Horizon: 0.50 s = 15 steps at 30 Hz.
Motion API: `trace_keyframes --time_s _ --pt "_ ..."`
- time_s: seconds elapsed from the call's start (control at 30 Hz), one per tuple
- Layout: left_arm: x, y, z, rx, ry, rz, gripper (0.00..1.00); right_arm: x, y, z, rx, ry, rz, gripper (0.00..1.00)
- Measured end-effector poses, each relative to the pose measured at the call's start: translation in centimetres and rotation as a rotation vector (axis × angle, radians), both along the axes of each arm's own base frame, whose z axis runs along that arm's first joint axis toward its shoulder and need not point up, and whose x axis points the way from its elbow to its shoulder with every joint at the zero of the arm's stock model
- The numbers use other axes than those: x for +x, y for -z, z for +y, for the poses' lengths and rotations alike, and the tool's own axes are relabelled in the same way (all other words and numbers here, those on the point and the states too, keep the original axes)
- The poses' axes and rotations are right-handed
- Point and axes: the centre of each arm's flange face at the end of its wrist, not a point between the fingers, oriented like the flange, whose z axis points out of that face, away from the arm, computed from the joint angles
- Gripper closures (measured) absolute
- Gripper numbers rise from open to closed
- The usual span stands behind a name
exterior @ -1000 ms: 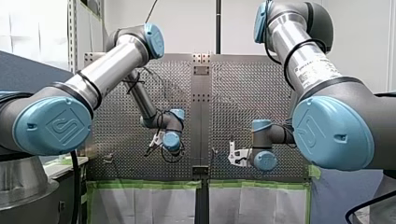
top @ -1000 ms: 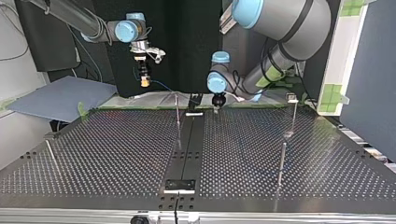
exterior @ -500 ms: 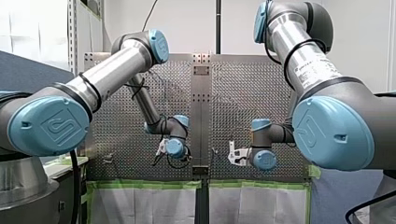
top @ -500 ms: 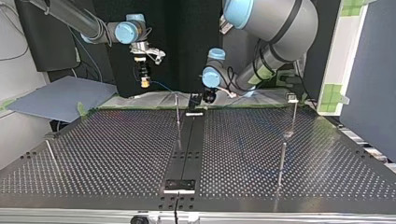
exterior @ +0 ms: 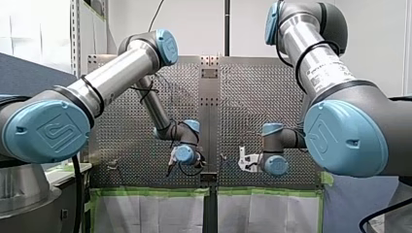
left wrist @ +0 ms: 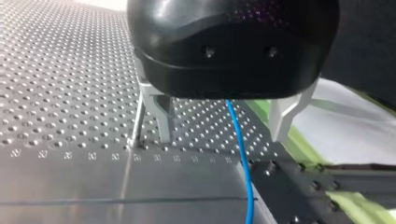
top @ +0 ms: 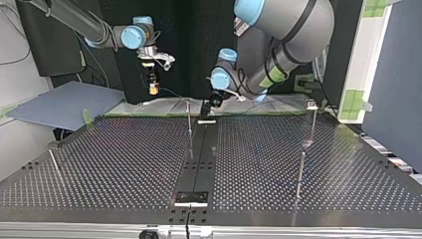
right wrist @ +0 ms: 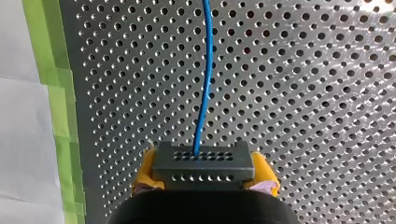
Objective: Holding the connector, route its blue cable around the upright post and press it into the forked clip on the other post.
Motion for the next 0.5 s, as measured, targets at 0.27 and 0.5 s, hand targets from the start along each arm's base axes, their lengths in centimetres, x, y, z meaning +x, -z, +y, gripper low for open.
trace_keyframes --time_s 0.27,0.5 --pt "-0.7 0.3 -0.2 -0.073 -0.046 -0.015 0.00 -0.2 -0.3 -1.1 0.012 -0.023 0.001 1.00" --pt "-0.9 0.3 -0.2 -0.113 -0.100 -0.018 0.00 -0.7 -0.6 -2.3 0.021 -0.051 0.001 1.00"
